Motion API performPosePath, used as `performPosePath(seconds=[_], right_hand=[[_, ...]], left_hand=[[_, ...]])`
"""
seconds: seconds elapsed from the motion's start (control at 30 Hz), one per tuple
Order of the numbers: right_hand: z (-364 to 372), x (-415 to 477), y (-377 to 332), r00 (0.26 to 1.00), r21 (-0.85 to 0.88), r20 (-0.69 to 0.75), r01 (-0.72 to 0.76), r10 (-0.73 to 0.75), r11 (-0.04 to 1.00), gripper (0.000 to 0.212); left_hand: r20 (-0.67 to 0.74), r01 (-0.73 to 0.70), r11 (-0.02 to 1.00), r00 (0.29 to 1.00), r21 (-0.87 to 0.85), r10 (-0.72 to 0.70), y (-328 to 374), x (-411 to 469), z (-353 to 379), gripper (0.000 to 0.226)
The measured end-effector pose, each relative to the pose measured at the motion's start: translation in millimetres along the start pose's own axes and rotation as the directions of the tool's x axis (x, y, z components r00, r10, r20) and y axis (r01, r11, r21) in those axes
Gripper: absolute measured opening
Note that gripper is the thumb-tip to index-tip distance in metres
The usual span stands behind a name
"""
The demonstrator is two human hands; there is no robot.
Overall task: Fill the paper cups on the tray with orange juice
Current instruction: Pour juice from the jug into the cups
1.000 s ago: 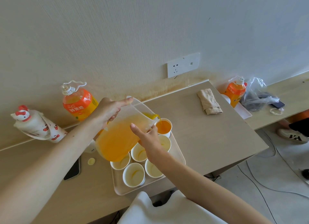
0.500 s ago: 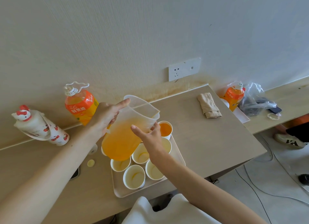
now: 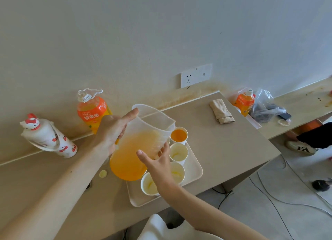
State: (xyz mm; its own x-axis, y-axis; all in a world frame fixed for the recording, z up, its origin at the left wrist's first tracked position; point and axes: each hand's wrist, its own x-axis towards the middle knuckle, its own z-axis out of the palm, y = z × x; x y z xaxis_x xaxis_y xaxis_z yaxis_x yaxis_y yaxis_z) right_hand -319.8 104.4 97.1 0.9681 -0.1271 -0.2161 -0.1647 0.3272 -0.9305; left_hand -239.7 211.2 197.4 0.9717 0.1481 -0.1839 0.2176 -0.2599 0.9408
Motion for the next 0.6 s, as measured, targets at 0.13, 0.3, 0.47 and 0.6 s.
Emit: performPosePath(seconds=[0.13, 0.3, 0.47, 0.6], right_hand=[[3.7, -20.0, 9.5, 1.000, 0.036, -0.011, -0.026, 0.026, 0.999, 0.094], [4.5, -40.2, 23.7, 0.998, 0.015, -0.041, -0.054, 0.055, 0.998, 0.088], [1.0, -52.7, 29.2, 0.993, -0.001, -0.057, -0.100, 0.100, 0.995, 0.093], [-7.7, -52.8, 28.6, 0.991, -0.003, -0.036, -0.131, 0.131, 0.991, 0.077]], left_hand=[[0.021, -0.004, 1.000, 1.000, 0.029, 0.003, -6.9, -15.8, -2.8, 0.069], [0.041, 0.004, 0.998, 0.999, 0.069, -0.007, -16.2, -32.2, -4.6, 0.063], [0.054, 0.011, 0.995, 0.998, 0.095, -0.016, -23.8, -43.3, -3.8, 0.064], [0.059, 0.026, 0.991, 0.998, 0.135, -0.034, -20.7, -48.0, 6.5, 0.062]])
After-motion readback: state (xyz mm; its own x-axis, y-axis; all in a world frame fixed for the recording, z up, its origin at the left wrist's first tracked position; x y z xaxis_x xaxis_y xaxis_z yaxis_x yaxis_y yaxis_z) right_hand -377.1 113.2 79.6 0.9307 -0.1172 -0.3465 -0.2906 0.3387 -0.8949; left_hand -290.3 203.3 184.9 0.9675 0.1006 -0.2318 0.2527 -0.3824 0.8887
